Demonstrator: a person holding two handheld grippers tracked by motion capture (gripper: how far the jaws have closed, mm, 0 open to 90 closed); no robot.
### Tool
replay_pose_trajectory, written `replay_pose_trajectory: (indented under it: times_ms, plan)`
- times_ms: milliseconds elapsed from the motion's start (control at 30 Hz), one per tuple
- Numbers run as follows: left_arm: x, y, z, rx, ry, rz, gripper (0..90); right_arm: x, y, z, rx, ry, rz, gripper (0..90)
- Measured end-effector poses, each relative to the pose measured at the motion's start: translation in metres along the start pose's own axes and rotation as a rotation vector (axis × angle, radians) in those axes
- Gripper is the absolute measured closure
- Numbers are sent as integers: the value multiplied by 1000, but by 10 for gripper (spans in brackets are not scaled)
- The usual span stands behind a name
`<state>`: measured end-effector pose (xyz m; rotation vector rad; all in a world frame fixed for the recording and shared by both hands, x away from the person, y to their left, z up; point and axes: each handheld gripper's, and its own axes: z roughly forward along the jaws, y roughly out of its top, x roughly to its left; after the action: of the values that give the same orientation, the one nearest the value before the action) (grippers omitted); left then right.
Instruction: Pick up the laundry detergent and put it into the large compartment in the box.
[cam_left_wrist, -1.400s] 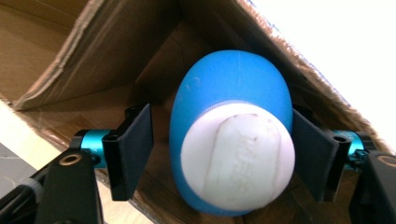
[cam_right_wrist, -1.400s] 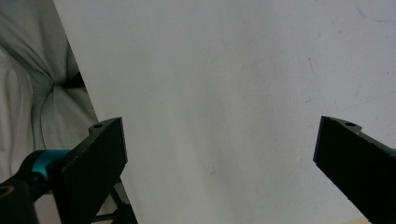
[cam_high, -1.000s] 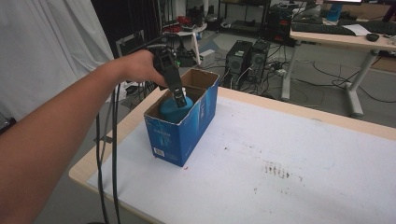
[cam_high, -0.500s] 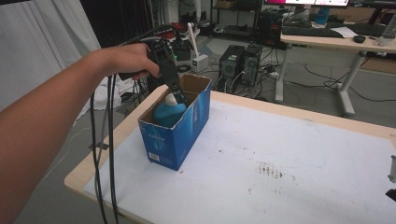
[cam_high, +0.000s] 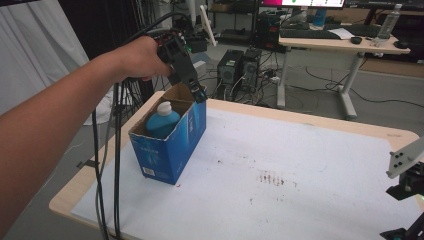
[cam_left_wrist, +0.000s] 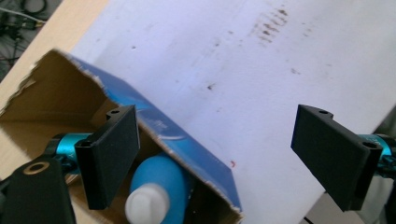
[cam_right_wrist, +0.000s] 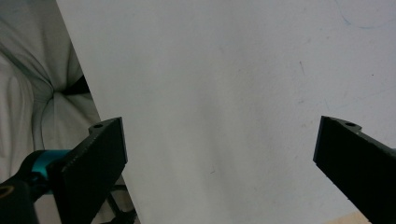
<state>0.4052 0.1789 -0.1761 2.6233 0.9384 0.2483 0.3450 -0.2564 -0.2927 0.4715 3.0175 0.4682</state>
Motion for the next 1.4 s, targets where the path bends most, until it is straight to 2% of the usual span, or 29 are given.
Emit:
replay_pose_trajectory:
  times_ms: [67, 133, 300, 367, 533, 633, 967, 1167, 1233, 1400]
  plan:
    - [-3, 6, 2, 9, -12, 3, 137, 0, -1, 0, -4, -1, 2, 18]
    - [-7, 16, 4, 24, -11, 12, 60, 0, -1, -1, -7, -2, 7, 18]
    - [-12, 27, 4, 23, -18, 24, 58, 1, -3, -3, -11, -4, 11, 18]
    - [-15, 36, 4, 16, -1, 23, 15, 0, -4, -3, -11, -5, 11, 18]
    - [-24, 51, 7, 18, 9, 48, 16, 0, -4, -4, -21, -7, 17, 18]
    - [-29, 60, 17, 47, 14, 47, 16, -1, -4, -4, -23, -7, 16, 18]
    - [-45, 87, 56, 100, -23, 55, 16, -5, 2, -1, -17, -5, 27, 18]
    - [-56, 99, 77, 121, -54, 85, 16, -6, 3, 1, -15, -3, 27, 18]
    - [-59, 102, 83, 129, -52, 88, 16, -6, 3, 1, -16, -5, 30, 18]
    - [-65, 107, 96, 124, -74, 75, 16, -6, 3, 2, -20, -7, 31, 18]
